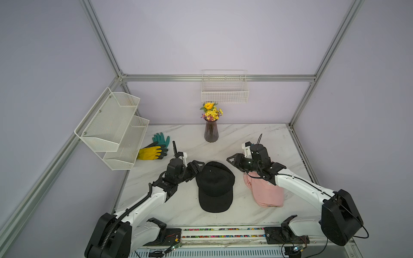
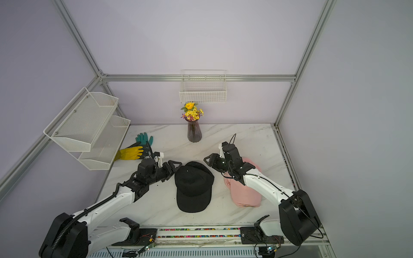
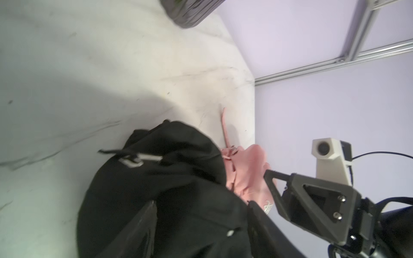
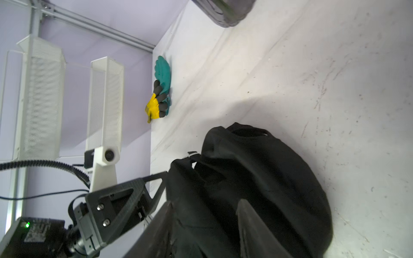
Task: Stack the baseball caps by color
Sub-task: Place the baseball cap on the baseball cap.
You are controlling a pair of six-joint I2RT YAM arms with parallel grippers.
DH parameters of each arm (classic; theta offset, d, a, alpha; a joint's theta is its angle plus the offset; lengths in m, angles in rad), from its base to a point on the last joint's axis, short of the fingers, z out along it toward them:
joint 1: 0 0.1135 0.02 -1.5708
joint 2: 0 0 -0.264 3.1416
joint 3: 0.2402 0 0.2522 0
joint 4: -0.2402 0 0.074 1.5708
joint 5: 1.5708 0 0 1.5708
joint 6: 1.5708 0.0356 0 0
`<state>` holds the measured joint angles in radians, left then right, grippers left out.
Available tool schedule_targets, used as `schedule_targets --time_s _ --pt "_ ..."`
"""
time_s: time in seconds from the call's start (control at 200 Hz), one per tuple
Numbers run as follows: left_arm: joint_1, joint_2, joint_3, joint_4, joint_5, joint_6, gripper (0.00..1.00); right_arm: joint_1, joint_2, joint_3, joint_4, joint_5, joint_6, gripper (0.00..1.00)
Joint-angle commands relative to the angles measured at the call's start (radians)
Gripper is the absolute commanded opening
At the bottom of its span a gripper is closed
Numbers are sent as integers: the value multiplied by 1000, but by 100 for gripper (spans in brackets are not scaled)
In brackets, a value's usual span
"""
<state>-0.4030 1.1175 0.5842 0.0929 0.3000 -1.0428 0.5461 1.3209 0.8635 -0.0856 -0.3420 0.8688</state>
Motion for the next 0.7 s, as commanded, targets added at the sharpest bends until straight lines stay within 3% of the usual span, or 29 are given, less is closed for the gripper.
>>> schedule_targets --time_s 0.0,0.15,0.475,0.695 --pt "-14 14 52 2 30 120 66 91 -26 35 -112 50 -139 53" --pt "-61 78 76 9 19 147 69 195 -36 34 -276 249 -240 67" --pt "-88 200 27 193 -53 86 70 210 38 35 -305 404 -348 65" --pt "-106 228 6 280 -68 58 71 210 135 19 -240 479 -338 67"
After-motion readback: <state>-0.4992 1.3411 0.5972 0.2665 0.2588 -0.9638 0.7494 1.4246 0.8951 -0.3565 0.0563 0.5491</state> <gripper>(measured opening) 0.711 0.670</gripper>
